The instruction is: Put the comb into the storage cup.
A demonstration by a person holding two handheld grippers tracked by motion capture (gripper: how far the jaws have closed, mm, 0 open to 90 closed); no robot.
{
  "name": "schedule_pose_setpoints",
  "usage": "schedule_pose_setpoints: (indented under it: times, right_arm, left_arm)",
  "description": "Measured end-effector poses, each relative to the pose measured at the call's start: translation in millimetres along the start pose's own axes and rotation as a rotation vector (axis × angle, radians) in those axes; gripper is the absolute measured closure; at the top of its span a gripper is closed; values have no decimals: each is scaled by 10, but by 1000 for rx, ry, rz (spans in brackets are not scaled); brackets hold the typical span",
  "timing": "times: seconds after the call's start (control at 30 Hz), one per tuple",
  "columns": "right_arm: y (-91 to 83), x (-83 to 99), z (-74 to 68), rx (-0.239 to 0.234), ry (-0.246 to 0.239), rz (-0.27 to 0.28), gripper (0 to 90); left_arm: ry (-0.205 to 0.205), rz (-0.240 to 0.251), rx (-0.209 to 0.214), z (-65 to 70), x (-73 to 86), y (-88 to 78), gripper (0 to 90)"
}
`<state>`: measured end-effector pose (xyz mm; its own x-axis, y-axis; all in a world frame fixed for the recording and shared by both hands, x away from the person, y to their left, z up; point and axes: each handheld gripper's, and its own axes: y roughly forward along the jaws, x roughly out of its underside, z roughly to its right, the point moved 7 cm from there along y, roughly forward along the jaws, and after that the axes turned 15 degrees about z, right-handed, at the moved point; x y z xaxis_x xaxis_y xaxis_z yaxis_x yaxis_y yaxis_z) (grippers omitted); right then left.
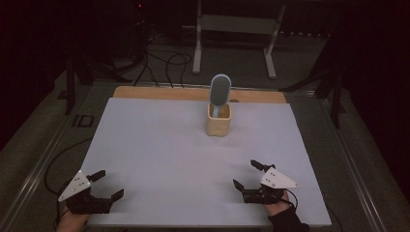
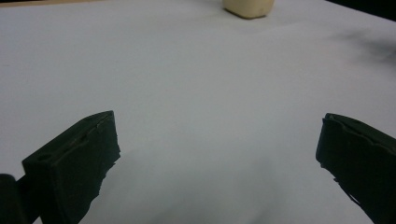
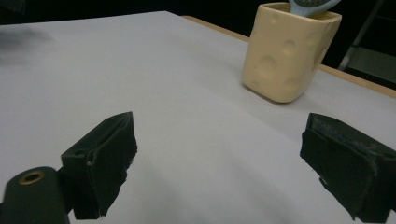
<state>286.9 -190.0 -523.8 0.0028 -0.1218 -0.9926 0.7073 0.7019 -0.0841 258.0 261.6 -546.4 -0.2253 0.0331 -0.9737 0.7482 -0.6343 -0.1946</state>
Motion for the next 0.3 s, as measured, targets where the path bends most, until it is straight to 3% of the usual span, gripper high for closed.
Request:
schedule_pose_setpoints:
  times: [0.3]
  right_arm:
    - [0,-1,2,1,-2,0,101]
  left_arm:
    - [9,-6,2,9,10,7,0]
